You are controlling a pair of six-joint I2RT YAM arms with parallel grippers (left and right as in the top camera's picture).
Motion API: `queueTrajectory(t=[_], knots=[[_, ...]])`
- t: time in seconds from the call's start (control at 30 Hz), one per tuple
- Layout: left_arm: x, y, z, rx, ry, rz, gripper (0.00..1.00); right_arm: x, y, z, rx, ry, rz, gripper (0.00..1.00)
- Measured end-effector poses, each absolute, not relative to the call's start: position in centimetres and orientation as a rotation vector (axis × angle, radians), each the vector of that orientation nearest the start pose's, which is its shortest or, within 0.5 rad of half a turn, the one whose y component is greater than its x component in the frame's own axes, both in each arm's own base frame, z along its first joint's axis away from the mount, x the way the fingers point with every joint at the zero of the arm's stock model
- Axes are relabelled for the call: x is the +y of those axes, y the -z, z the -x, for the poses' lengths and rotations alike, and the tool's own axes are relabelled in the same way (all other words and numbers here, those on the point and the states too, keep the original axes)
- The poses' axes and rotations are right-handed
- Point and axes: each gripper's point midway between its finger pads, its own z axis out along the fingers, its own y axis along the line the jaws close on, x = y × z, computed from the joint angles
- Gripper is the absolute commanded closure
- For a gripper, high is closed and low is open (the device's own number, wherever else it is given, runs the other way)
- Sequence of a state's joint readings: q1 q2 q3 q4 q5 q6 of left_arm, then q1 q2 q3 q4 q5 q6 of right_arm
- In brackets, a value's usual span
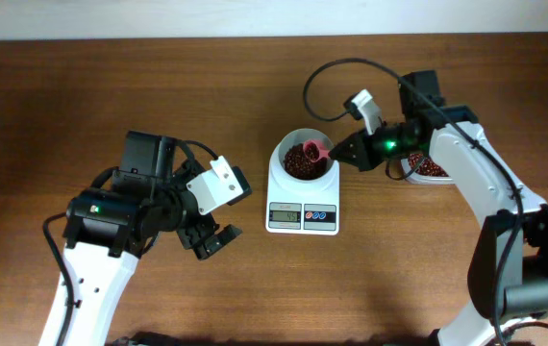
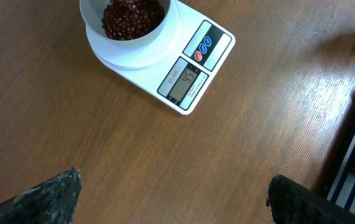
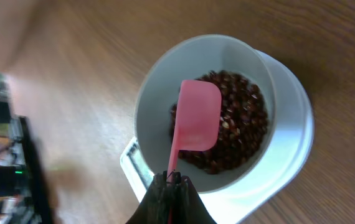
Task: Scoop and weigh 50g on scale
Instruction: 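Lift the scoop and carry it over the bowl on the scale, then tilt the scoop slightly to trickle beans into the bowl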
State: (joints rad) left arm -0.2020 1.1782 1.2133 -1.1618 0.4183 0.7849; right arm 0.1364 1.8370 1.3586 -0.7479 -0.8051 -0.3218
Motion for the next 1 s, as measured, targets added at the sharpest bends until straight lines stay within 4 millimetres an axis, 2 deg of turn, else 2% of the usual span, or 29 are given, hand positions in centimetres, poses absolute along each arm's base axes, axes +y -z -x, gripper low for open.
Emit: queueTrajectory(t=[0.07, 0.17, 0.2, 0.53, 0.7, 1.0], knots=[[-12.1, -21.7, -24.2, 2.212, 0.357, -1.33, 0.01, 18.0, -13.1, -37.8, 2.434, -0.959, 0.802, 0.96], [-12.1, -21.7, -24.2, 2.212, 0.357, -1.331, 0.01, 18.7, -16.1, -37.9, 2.321, -0.854, 0.894, 0.96], [-12.1, -21.7, -24.2, 2.212, 0.357, -1.33, 0.01, 18.7, -16.4, -38.2, 2.305, -0.838, 0.9, 0.96], [-12.1, -21.7, -24.2, 2.212, 0.357, -1.33, 0.01, 18.4, -16.3, -38.6, 2.303, -0.798, 0.903, 0.96], [-12.1, -21.7, -24.2, 2.212, 0.357, -1.331, 0.01, 17.4, -15.5, -39.1, 2.358, -0.708, 0.863, 0.96], [-12.1, -21.7, -24.2, 2.212, 0.357, -1.331, 0.01, 17.9, -15.8, -38.6, 2.32, -0.749, 0.923, 0.96]])
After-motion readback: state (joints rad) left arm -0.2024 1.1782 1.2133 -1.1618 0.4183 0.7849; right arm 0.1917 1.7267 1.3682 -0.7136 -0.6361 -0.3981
